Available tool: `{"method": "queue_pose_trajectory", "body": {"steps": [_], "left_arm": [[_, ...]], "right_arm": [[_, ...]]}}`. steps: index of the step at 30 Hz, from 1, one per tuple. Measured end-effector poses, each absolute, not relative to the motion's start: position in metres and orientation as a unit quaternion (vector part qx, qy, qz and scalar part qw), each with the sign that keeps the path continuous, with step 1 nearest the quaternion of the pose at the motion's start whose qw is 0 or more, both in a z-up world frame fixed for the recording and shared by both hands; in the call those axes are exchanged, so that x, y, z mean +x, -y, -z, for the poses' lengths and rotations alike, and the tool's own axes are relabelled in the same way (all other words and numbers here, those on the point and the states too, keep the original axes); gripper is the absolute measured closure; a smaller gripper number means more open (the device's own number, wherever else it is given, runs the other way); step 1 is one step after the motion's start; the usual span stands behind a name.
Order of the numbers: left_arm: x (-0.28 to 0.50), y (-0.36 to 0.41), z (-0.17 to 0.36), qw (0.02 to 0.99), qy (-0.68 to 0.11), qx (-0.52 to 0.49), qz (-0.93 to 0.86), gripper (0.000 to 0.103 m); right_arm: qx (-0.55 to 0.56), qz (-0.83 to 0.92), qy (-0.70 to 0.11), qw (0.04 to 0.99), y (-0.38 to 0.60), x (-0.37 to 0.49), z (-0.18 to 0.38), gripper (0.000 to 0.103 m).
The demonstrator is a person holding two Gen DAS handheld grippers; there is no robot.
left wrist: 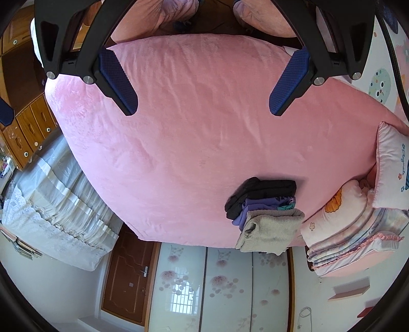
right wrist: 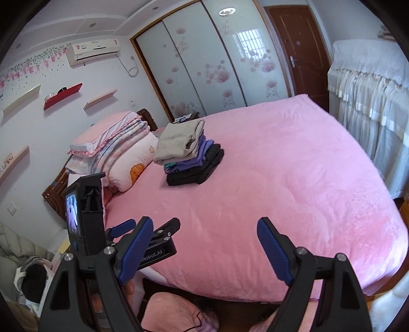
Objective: Fold large clothes
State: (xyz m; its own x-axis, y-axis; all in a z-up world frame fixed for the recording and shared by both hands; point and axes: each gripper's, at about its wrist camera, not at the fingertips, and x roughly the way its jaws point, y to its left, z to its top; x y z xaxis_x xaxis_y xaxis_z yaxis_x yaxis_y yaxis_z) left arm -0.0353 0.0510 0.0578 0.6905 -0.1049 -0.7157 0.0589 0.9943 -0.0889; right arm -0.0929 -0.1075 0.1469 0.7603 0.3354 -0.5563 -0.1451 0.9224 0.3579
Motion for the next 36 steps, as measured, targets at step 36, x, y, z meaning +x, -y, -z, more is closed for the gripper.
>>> {"method": "queue_pose_trajectory", "body": {"steps": [36], "left_arm": [[0.004,-0.022,-0.030,0.909,-0.417,0.006,0.024,0.001]], "right_arm": [[0.091,-0.022,-0.357,0.929,0.137,-0.035,-0.071,0.019]]}}
